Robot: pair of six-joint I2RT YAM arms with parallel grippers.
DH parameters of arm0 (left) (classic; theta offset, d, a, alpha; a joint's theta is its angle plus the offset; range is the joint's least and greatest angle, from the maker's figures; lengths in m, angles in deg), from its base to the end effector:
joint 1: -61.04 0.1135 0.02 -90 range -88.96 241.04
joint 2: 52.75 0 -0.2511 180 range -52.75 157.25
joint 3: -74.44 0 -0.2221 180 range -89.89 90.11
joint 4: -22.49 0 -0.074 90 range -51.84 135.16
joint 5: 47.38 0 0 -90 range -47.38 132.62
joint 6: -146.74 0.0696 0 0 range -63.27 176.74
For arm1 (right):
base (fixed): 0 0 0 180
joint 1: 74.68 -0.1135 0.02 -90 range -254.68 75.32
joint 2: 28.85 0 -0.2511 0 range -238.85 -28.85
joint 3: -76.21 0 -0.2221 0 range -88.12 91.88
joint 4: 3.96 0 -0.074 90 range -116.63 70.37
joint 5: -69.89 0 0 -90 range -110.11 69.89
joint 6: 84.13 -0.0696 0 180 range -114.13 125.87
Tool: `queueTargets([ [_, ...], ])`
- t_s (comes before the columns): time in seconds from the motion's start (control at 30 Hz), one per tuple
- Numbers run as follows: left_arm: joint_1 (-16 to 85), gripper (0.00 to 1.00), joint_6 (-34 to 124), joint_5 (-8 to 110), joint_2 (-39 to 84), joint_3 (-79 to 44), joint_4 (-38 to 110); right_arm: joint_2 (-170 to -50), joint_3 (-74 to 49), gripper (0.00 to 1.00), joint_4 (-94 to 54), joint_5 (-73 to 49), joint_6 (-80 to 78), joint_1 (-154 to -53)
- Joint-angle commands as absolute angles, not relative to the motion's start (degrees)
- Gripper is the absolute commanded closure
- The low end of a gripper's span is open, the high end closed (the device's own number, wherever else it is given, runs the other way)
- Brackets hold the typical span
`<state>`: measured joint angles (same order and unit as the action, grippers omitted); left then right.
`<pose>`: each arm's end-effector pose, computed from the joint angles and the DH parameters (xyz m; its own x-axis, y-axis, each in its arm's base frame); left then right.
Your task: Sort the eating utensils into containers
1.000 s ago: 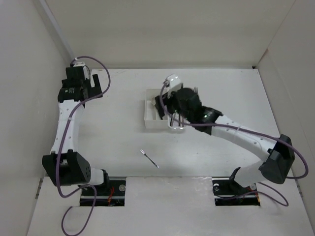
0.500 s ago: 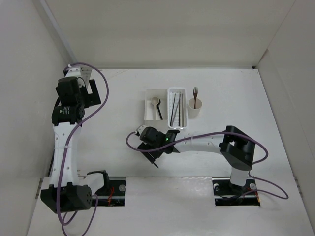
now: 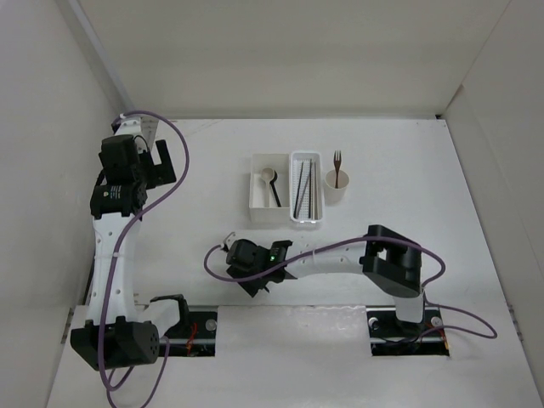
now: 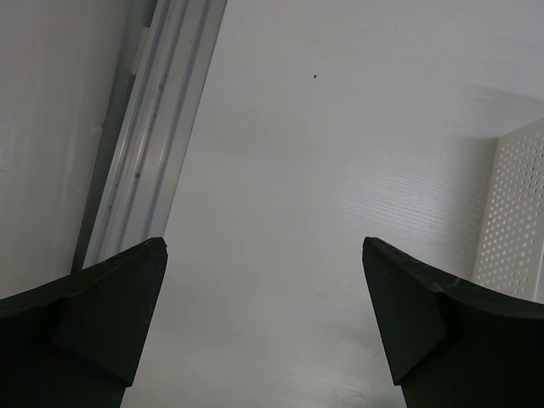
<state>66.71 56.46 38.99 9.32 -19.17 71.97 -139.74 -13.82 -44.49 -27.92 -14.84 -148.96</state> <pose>0.2330 0.0276 0.3658 -0.4223 -0.0468 -0.9052 -0.1577 0.9872 0.0225 0.1135 0.3683 0.1432 -0.5536 -0.6739 -0.4893 -0.7914 0.6086 0.0574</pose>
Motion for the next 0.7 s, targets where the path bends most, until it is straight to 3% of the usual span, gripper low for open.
queueTargets([
  [0.0, 66.57, 0.00, 56.73, 39.72, 7.81, -19.58, 70.95, -141.69, -13.68, 0.40, -45.38, -30.39, -18.73, -148.77],
  [0.23, 66.57, 0.00, 56.74, 39.72, 8.34, -20.11, 70.95, -142.22, -16.93, 0.46, -42.75, -28.46, -20.06, -148.77],
  [0.33, 66.57, 0.00, 56.74, 39.72, 8.34, -20.63, 70.95, -142.93, -16.93, 0.56, -42.22, -27.93, -20.06, -148.77],
  [0.43, 66.57, 0.00, 56.74, 39.72, 8.34, -20.63, 70.95, -144.33, -16.93, 0.78, -42.22, -27.93, -20.06, -148.77],
  [0.5, 66.57, 0.00, 56.74, 39.72, 8.34, -20.63, 70.95, -145.65, -16.93, 1.00, -42.74, -27.32, -20.06, -148.77],
  [0.67, 66.57, 0.00, 56.74, 39.72, 8.34, -20.63, 70.95, -143.81, -17.72, 1.00, -42.22, -27.84, -20.59, -148.77],
])
